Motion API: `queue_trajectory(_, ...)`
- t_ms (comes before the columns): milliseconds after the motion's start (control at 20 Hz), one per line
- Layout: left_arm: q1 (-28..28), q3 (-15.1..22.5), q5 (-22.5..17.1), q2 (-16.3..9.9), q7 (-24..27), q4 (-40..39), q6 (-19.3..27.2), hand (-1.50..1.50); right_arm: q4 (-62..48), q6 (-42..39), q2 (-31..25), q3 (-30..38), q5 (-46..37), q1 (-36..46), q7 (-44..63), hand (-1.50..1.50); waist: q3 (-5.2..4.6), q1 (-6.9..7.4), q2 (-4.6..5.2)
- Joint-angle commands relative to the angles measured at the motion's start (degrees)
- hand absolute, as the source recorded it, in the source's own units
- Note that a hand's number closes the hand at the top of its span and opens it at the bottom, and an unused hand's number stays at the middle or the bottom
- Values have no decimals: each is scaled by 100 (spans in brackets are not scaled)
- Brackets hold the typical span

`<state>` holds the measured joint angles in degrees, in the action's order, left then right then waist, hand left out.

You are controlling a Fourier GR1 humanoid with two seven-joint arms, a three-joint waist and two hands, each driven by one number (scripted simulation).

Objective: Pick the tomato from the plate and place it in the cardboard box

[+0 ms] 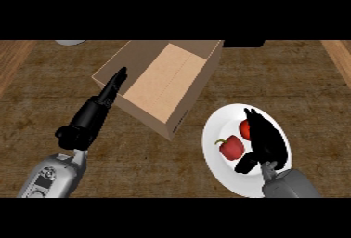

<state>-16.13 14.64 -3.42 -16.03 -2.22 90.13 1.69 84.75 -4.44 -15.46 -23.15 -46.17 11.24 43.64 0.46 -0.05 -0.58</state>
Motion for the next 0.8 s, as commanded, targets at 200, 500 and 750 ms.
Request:
queue_trajectory(200, 47, -3, 122, 239, -50, -681, -148, 0, -449, -36, 100, 141, -247, 190, -62, -150, -47, -25, 68)
queue_trajectory(500, 185, -54, 152, 171, -356, -319, -197, 0, -1052, 283, 285, 100, -501, 194, -247, -150, -44, 8, 63)
queue_trajectory(750, 94, -329, -44, 146, -88, -544, -460, 0, -1152, 175, 179, 156, -547, 290, -526, 150, -46, -3, 72)
